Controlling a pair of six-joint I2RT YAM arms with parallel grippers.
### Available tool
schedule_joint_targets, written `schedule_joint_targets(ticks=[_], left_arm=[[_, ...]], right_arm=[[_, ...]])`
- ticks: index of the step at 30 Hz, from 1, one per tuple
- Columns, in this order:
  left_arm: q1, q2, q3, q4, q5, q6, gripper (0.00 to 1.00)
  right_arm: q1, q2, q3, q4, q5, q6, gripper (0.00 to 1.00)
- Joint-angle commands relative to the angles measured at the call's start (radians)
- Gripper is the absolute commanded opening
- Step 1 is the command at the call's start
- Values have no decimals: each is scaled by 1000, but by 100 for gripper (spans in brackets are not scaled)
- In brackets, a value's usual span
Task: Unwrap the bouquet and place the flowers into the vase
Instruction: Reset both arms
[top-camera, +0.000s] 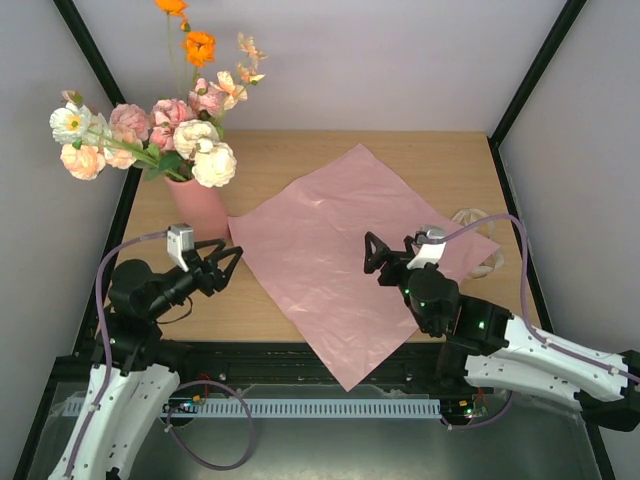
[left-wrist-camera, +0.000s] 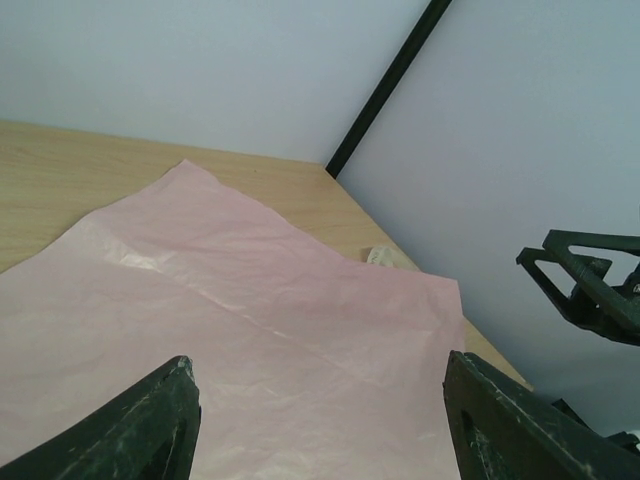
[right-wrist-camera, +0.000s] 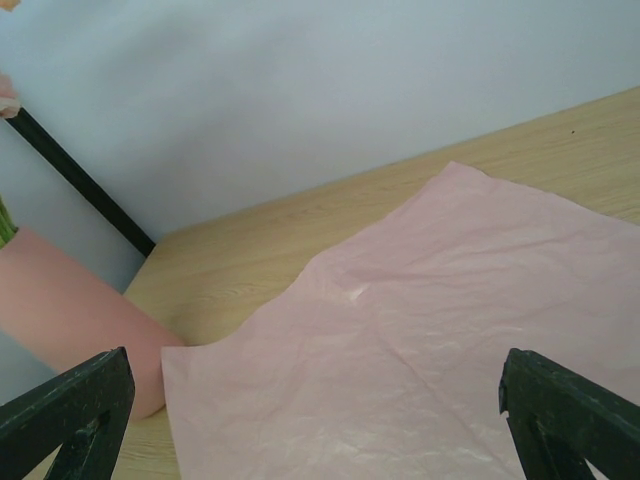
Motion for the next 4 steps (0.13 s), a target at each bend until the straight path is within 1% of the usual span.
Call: schedule_joint_targets(ticks=[1, 4], left_arm=[[8, -10, -13, 44, -9, -11, 99], [7, -7, -17, 54, -14, -16, 99]], right_arm=[[7, -7, -8, -2, 35, -10, 99], [6, -6, -8, 0, 36, -12, 99]])
